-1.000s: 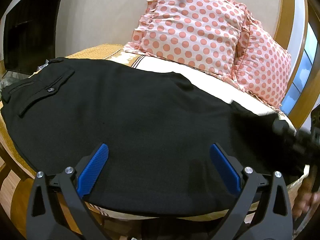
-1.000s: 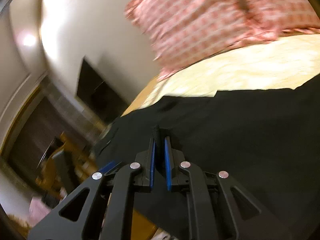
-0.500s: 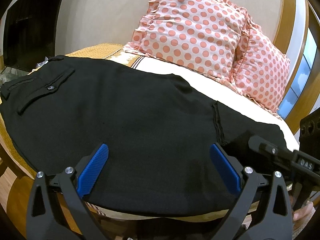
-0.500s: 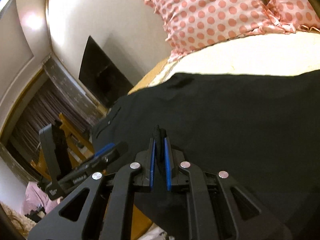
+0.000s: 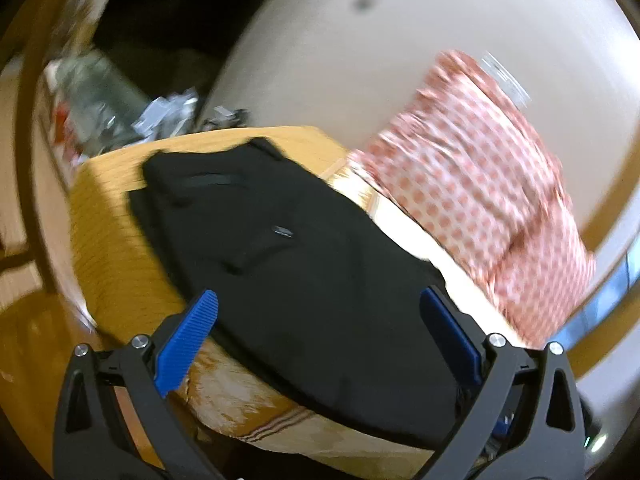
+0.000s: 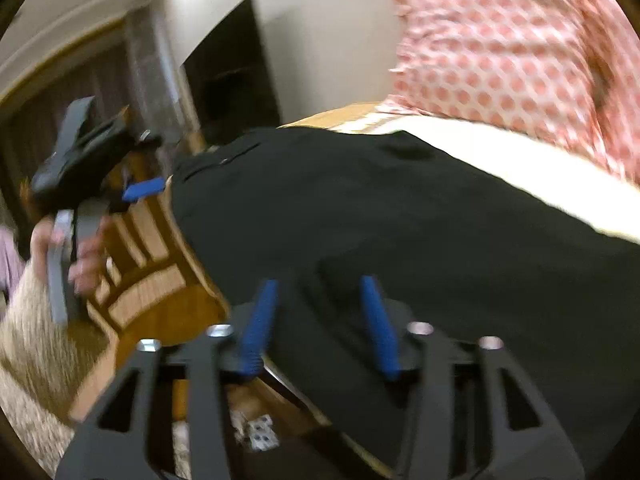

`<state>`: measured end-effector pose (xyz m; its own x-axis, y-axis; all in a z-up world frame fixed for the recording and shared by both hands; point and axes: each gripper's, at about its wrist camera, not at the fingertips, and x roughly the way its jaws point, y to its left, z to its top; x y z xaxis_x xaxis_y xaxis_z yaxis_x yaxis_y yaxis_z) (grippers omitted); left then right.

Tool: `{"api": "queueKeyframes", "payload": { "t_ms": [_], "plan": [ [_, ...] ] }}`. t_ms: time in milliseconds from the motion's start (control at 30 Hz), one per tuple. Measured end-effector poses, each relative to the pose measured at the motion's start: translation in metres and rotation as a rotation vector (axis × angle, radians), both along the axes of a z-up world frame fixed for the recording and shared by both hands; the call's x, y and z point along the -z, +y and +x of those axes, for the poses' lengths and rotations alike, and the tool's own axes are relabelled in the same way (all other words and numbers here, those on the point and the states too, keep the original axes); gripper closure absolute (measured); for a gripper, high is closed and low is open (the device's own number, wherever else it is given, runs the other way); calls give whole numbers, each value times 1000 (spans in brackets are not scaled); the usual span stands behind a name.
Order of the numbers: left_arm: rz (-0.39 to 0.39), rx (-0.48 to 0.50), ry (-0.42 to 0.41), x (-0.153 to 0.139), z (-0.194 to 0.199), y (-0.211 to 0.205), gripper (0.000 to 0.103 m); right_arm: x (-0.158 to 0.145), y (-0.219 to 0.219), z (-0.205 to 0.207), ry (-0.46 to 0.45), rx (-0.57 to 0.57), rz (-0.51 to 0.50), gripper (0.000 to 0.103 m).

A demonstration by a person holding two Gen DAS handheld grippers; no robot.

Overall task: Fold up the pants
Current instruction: 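Grasp the trousers' waistband with the left tool and lift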

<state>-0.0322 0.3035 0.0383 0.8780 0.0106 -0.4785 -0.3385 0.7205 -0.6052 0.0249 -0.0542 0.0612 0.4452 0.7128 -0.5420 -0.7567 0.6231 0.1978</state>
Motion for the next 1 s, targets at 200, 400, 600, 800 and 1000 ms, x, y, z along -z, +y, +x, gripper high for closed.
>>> {"api": "queueKeyframes", "payload": {
  "t_ms": [200, 400, 600, 800, 1000],
  "plan": [
    [-165, -74, -2, 15, -8, 47, 2, 12, -11, 28, 67, 132, -27, 50],
    [-209, -71, -28, 14, -3, 66, 9, 8, -13, 17, 10, 122, -46, 48],
    [-252, -49, 1, 20, 11, 69, 18, 12, -10, 22, 8, 110, -41, 45],
    [-252, -63, 14, 24, 9, 68, 29, 14, -8, 24, 12, 95, -35, 38],
    [-304, -107, 53, 39, 2, 78, 93, 15, 0, 17, -29, 86, -70, 33]
  ]
}}
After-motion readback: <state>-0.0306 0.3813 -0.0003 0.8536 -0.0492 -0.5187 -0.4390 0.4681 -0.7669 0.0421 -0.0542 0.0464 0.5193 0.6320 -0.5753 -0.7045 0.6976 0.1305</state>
